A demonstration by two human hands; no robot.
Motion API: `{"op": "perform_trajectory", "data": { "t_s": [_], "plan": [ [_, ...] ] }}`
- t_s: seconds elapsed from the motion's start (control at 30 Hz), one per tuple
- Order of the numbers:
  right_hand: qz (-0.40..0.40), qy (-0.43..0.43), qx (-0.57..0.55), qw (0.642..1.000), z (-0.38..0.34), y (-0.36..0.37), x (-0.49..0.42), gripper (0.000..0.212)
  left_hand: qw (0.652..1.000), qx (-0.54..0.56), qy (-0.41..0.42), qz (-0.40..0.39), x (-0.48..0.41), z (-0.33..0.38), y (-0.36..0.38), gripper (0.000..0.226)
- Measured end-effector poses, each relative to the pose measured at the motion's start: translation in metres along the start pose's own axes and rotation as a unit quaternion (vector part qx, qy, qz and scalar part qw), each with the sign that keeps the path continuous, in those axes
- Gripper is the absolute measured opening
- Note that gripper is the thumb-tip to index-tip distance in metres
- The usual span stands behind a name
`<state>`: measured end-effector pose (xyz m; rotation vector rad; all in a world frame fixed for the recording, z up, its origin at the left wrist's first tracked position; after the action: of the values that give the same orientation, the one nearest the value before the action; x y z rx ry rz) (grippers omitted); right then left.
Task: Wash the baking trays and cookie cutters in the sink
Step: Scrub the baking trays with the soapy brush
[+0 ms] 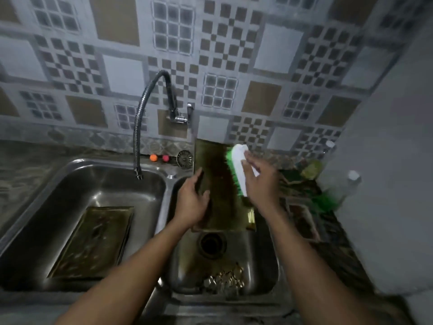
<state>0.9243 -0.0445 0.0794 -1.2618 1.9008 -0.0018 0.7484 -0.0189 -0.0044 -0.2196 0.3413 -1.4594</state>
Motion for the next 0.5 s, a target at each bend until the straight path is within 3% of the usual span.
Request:
{"op": "perform_trajectory", "data": {
  "t_s": [0.2,0.5],
  "plan": [
    [-0.086,0.027,-0.003,0.996,-0.034,0.072,0.006,0.029,0.999,-0.030,0.021,-0.031,0.019,-0.001,-0.028,0.037],
    [0.001,0.100,0.064,0.993,-0.011,0.057,0.005,0.027,0.998,0.038,0.009,-0.058,0.025,-0.023,-0.071,0.039]
  ]
}}
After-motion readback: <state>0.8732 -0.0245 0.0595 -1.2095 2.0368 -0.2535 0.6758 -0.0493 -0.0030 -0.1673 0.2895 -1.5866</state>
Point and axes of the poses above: each hand's wrist, its own x-axis away from the middle knuckle, its own y-axis out of the palm, z = x × y, the point moved 2 cm from there along -x, towards the middle knuckle, and after that the axes turned 14 degrees about -y, right-handed, at the moved point
